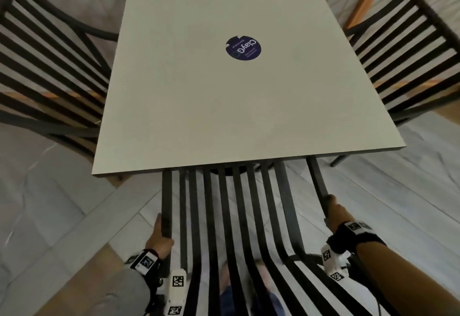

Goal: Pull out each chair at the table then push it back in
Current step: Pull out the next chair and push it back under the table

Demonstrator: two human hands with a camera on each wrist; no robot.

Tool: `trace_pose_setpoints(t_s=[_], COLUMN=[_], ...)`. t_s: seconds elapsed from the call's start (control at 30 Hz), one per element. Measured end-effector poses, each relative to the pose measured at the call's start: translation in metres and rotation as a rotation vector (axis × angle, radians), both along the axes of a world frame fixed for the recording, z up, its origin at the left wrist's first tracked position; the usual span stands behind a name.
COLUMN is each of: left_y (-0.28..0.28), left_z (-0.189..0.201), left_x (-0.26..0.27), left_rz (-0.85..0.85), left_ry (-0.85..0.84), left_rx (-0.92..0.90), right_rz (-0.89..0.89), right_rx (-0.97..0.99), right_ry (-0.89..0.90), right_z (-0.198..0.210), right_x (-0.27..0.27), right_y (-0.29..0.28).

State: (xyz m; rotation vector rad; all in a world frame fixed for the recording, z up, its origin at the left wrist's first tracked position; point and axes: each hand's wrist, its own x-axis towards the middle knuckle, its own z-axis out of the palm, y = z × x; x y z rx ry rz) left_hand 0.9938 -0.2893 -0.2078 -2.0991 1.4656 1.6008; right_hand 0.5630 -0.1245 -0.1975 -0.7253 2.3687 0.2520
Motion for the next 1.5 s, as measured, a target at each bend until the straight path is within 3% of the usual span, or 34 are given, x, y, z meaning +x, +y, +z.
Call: trace_pose_setpoints(t_s=[0.2, 0.63, 1.0, 1.23, 1.5], left_y=[-0.001, -0.011, -0.007, -0.008, -0.004], left_z=[-0.011, -0.015, -0.021, 0.002, 0.058], left_x=[-0.003, 0.015, -0.005, -0.008, -0.043], left_rz=[-0.062, -0.02, -0.03, -0.017, -0.149], left_ry=[-0.021, -0.02, -0.081, -0.073, -0.091], left_rx=[-0.057, -0.018, -0.003, 0.044, -0.062], right_rz=[-0.031, -0.072, -0.081, -0.041, -0.066], right_rx=[0.022, 0.008, -0.037, -0.109, -0.065], right_ry=[-0.01, -0.031, -0.014, 0.046, 0.129], right_z=[-0.021, -0.029, -0.033, 0.002, 0.063], right_x=[-0.007, 0.005, -0.017, -0.034, -0.115], right_y=[0.001, 0.0, 0.004, 0.013, 0.062])
